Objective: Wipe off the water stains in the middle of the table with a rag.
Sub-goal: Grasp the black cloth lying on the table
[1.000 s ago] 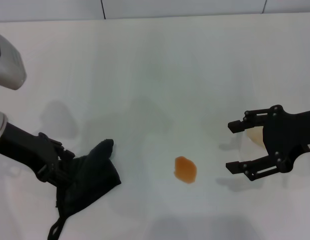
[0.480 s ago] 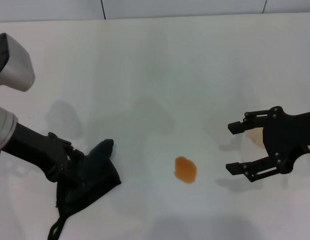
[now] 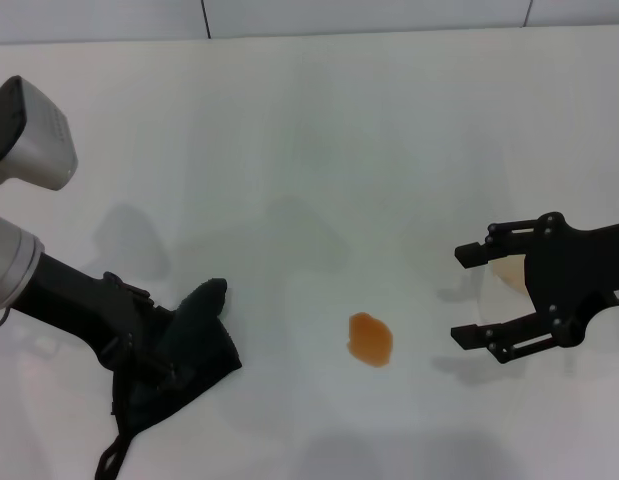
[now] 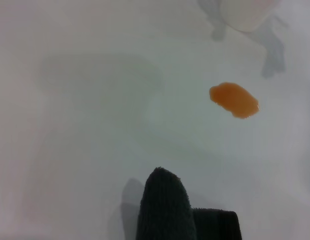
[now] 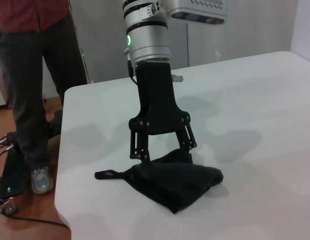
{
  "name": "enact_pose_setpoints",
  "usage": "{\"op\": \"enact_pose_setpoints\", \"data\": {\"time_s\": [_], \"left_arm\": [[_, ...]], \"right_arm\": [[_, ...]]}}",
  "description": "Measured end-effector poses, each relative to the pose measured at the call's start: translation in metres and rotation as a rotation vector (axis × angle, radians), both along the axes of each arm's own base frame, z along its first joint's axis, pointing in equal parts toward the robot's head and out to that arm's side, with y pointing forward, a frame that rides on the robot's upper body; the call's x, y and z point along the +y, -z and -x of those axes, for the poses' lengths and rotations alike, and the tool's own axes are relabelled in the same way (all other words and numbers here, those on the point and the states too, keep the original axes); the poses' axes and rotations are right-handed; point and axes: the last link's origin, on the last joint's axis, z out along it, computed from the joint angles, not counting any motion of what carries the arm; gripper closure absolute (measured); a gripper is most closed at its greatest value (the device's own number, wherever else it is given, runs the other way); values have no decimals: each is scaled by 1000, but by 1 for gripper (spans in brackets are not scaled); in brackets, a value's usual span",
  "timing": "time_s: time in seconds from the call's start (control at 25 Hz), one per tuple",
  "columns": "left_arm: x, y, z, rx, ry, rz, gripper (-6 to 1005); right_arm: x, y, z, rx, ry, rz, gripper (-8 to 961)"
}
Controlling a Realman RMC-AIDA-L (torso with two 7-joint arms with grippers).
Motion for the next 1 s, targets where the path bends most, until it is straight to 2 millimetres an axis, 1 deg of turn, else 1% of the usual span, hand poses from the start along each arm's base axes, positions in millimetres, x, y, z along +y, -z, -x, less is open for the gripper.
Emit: {"op": "enact_pose_setpoints", "data": {"time_s": [0.44, 0.64, 0.88, 1.0], "left_arm": [[0, 0, 1, 9, 5, 0, 125], [1, -1, 2, 14, 1, -5, 294], [1, -2, 5, 40, -8, -2, 440], [0, -2, 6, 55, -14, 1, 447]], "right_arm": [[1, 0, 0, 0, 1, -4, 114], [1, 0, 0, 2, 2, -8, 114], [1, 0, 1, 8, 1, -8, 114], [1, 0, 1, 10, 0, -8, 114]]}}
